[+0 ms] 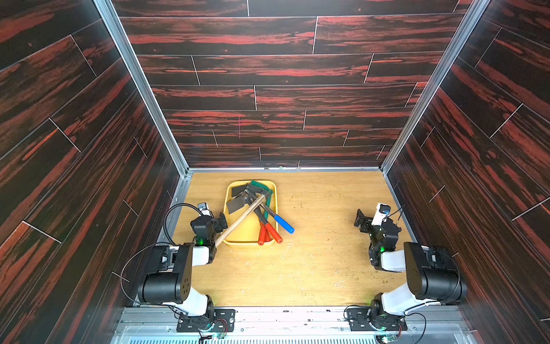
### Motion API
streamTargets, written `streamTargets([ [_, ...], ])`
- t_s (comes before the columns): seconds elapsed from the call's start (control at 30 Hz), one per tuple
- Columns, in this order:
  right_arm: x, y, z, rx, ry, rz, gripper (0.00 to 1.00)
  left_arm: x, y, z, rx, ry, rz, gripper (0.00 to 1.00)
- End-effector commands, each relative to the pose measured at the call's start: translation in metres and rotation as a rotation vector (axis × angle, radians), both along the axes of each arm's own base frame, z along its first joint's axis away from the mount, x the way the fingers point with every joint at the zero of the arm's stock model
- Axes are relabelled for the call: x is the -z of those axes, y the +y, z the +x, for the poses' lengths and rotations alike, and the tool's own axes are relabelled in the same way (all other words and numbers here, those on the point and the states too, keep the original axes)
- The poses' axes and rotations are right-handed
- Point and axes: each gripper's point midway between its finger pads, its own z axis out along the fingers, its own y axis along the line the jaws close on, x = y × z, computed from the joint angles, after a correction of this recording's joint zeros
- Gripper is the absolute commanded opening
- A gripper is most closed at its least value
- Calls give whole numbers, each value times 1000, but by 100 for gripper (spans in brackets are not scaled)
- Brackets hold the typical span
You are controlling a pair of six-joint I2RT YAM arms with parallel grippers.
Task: Put the small hoe into the storage box
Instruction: Reset both arms
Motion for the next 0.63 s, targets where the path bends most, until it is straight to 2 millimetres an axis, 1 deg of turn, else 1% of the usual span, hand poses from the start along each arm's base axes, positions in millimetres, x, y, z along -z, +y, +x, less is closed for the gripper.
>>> streamTargets([
  [0.0,2,2,0,-5,8,-7,98,-5,2,2,-4,-1,19,100],
  [0.3,3,1,0,-4,10,-7,98,-5,2,2,-4,-2,19,100],
  [0.43,4,5,3,-28,21,-12,98,-5,2,2,-4,-2,18,100],
  [0.6,3,6,1,-33,12,-11,98,-5,2,2,-4,0,19,100],
])
